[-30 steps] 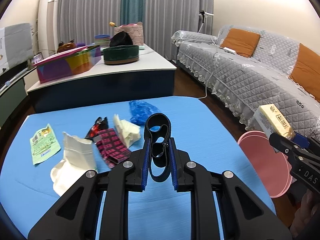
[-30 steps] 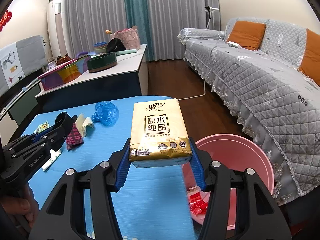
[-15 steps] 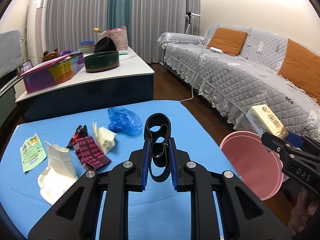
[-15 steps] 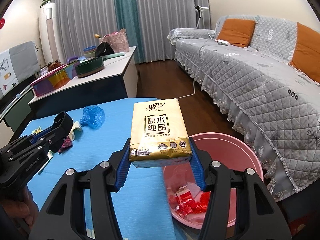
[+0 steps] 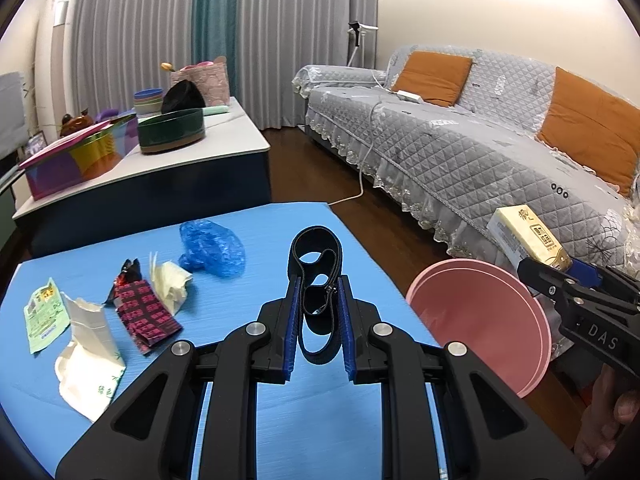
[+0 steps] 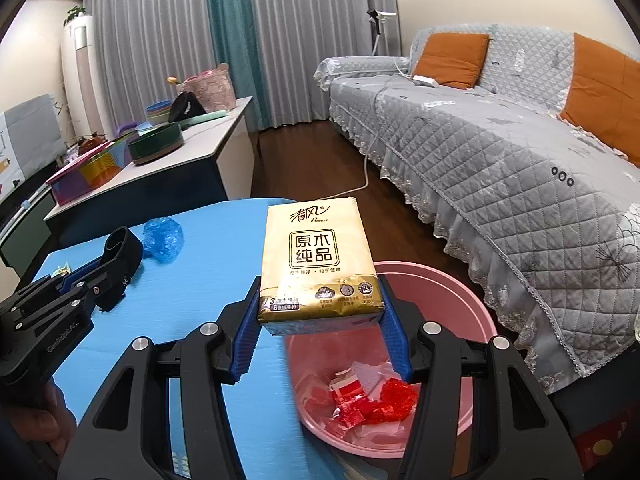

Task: Collect trash
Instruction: 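Carry the black strap and tissue pack with both tools over the pink bucket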

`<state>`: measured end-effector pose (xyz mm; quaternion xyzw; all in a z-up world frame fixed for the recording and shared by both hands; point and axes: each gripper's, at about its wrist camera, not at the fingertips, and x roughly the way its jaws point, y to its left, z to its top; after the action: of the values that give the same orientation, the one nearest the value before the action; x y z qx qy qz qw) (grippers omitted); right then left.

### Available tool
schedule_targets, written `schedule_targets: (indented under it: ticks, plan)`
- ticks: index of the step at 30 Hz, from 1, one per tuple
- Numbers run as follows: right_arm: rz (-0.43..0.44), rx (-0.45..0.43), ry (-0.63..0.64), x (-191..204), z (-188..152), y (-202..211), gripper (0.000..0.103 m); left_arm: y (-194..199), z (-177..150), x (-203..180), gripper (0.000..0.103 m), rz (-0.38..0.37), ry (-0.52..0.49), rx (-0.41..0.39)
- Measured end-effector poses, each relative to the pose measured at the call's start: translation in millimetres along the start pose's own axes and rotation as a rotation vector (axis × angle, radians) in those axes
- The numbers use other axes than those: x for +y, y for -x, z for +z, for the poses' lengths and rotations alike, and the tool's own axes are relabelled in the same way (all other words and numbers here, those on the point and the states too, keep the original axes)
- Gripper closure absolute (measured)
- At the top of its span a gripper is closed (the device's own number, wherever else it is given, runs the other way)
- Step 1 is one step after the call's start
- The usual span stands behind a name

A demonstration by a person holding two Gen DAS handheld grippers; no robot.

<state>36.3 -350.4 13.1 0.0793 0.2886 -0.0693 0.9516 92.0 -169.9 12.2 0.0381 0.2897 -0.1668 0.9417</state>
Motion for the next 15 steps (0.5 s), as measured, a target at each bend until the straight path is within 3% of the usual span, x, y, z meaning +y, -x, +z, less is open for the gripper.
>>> schedule_targets:
  ticks: [15]
  plan:
    - [-0.056, 0.012, -0.06, -39, -1, 0, 0.049, -9, 4, -47, 0.085, -0.15, -0.057, 0.01]
